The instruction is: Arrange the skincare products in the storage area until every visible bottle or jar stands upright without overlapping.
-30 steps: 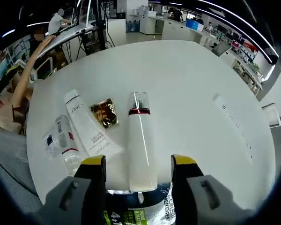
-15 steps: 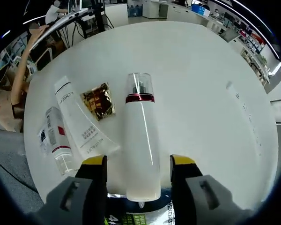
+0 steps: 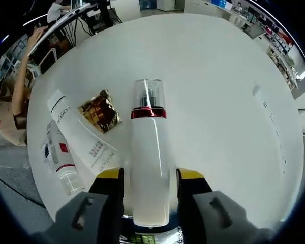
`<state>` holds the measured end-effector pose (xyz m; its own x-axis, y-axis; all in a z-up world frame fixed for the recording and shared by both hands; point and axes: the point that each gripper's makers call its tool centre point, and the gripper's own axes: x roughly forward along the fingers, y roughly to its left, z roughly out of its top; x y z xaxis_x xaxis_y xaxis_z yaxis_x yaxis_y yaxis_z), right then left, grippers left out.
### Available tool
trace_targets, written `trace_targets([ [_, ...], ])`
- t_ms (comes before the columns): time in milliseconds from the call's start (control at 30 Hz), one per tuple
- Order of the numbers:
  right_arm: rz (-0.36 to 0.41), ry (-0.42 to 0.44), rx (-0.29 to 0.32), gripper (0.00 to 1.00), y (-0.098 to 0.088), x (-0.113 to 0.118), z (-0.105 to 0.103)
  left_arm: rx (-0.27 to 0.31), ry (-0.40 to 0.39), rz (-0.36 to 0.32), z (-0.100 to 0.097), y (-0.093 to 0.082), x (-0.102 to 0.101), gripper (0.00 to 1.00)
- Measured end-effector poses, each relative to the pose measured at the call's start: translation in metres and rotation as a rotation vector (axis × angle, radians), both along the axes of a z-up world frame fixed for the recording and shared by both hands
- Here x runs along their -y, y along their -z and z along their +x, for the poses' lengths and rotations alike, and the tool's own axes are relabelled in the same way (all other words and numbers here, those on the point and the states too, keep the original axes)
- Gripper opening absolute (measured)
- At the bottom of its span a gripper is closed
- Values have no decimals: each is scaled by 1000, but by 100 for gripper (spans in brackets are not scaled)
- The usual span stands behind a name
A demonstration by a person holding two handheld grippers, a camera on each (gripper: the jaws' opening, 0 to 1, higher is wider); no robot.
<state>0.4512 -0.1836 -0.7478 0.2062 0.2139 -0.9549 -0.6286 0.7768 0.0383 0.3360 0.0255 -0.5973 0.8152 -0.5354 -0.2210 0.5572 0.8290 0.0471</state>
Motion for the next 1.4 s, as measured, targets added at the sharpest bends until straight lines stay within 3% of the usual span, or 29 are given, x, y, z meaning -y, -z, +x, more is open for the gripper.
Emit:
trace_targets([
  [267,-5,-8,-26,31,1,3,-2,1,-2,1,-1,0,0,97],
  [467,-123,-108,-45,30,4,3,-4,-1,12,10,-3,1,3,97],
  [1167,-113,-65,-40,27,2,5,-5,-14,26,26,-4,4,5,97],
  [1400,-125,-97,8,25,0,3,-6,-19,46,39,-4,5,8,97],
])
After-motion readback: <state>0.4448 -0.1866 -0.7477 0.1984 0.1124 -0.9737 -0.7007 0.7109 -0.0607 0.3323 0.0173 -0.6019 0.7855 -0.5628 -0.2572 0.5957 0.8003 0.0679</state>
